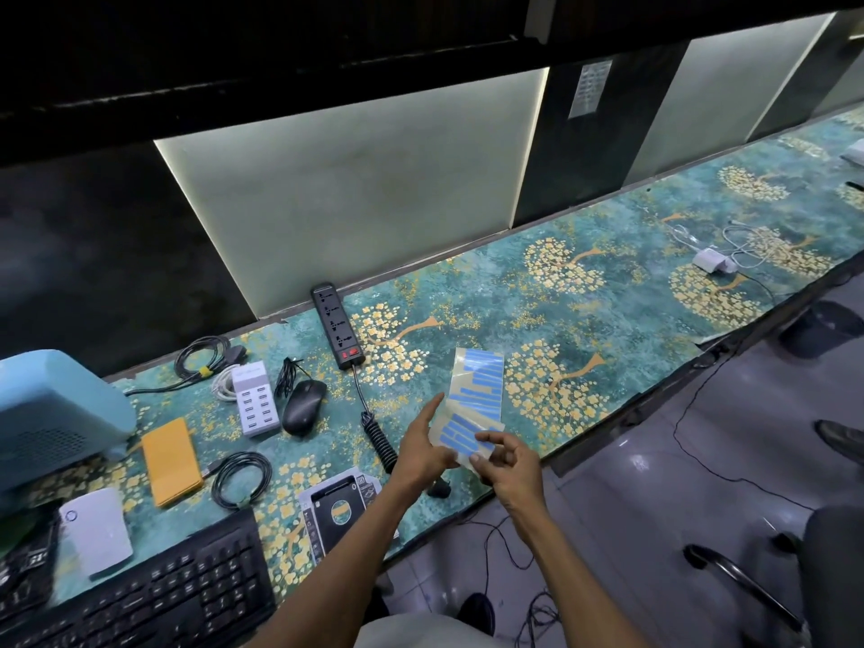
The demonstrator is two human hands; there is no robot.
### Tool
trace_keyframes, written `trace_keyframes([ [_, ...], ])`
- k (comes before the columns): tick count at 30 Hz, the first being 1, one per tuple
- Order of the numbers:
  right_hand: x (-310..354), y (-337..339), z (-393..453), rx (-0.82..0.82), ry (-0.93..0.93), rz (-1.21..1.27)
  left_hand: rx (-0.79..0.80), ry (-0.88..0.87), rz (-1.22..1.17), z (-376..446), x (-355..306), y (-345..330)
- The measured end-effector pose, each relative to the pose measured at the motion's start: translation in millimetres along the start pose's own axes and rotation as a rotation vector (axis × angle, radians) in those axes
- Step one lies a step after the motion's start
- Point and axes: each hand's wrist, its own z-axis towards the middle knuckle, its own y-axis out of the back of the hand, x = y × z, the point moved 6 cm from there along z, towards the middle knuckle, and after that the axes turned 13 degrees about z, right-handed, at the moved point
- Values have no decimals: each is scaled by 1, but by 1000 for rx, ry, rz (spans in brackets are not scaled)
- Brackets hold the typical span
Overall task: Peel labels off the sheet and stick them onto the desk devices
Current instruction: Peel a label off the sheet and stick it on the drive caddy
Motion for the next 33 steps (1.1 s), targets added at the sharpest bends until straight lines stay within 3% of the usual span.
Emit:
trace_keyframes([
  [8, 3, -6, 1, -14, 41, -115, 7, -8, 97, 3, -4, -2],
  [19, 19, -5, -9, -136, 193, -680, -89, -66, 288, 4, -4, -3],
  [26, 19, 1, -12, -139, 199, -541, -85, -87, 309, 6, -1, -7],
  [33, 25, -1, -15, -98, 215, -374, -151, 56, 274, -1, 19, -13],
])
